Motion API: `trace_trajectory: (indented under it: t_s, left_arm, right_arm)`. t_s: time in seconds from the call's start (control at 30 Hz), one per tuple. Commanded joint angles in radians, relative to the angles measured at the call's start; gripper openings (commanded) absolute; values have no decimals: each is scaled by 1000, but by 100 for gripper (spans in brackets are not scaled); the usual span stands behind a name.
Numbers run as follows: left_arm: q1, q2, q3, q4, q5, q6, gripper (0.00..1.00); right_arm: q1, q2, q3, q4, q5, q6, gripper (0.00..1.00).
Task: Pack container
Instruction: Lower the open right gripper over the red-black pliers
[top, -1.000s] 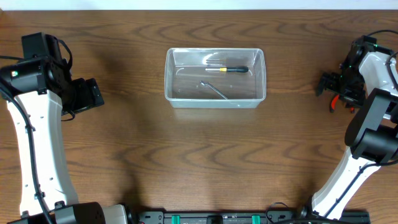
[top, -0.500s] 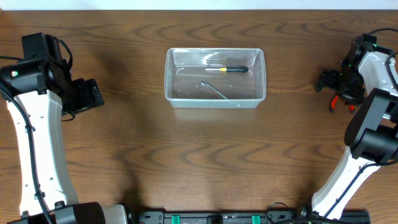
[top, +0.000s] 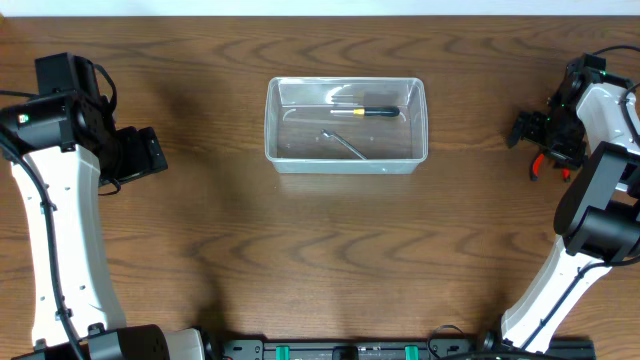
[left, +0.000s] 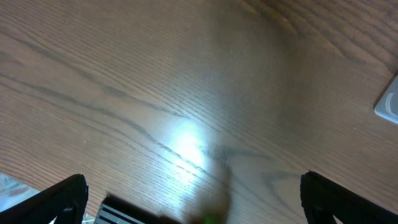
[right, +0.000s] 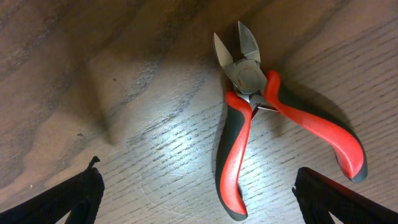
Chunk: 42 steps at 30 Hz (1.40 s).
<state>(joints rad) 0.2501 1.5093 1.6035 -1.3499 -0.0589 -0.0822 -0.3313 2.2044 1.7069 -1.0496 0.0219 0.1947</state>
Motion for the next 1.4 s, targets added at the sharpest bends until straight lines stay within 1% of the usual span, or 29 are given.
trace_trajectory:
  t_s: [0.0,0.9,1.37]
  left_arm:
    - [4,-10,22,-3,-2,-6,98]
    - [4,-10,22,-4,-2,-6,98]
    - [4,-10,22,-4,-1,-6,98]
  right_arm:
    - [10,8,-2,4,-4,14,99]
    - [9,72,-5,29,-4,13,99]
    - [9,72,-5,48,3,10,99]
